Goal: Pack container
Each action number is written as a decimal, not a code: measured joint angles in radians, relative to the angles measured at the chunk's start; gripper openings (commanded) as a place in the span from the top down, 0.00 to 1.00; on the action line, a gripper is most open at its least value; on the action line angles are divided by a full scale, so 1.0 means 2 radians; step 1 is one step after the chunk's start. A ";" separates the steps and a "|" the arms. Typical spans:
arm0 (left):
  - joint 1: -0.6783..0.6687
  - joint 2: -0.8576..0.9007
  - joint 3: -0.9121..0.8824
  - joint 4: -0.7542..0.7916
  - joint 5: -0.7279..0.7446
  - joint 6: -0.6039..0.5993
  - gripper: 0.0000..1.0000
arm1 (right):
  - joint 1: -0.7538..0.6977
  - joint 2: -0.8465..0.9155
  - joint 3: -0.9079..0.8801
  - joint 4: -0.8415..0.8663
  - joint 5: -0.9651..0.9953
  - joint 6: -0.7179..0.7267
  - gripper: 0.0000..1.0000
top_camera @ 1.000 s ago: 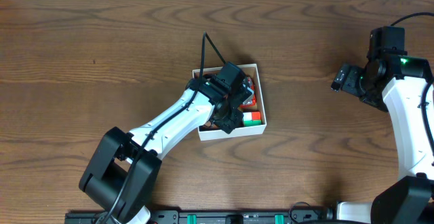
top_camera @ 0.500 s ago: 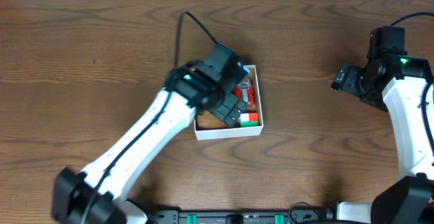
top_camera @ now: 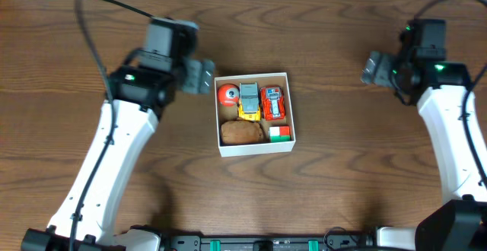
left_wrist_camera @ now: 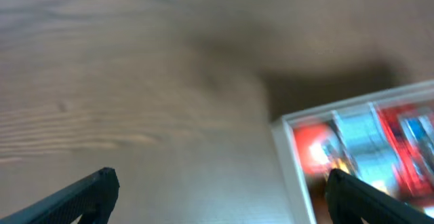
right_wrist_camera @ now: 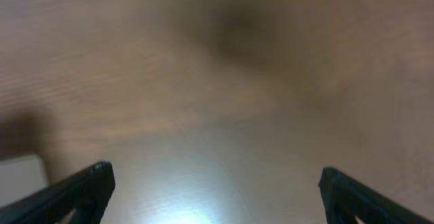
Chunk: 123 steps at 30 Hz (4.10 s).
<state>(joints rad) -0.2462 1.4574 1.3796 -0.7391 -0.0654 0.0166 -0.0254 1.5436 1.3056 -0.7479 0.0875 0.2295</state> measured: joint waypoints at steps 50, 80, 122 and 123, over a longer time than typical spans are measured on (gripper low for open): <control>0.090 -0.550 -0.295 -0.010 -0.008 -0.140 0.02 | 0.105 -0.643 -0.321 -0.014 0.093 0.037 0.01; 0.090 -0.550 -0.300 -0.010 -0.008 -0.141 0.02 | 0.098 -0.702 -0.364 -0.066 0.065 0.005 0.01; 0.090 -0.550 -0.301 -0.011 -0.008 -0.141 0.02 | 0.021 -0.765 -0.649 0.340 -0.050 -0.072 0.01; 0.090 -0.550 -0.301 -0.011 -0.008 -0.141 0.02 | 0.021 -0.765 -0.649 0.340 -0.050 -0.072 0.01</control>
<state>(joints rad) -0.0662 0.3580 0.7780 -0.7609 -0.0818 -0.2661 0.0166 0.0128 0.0071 -0.0681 -0.0120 0.0856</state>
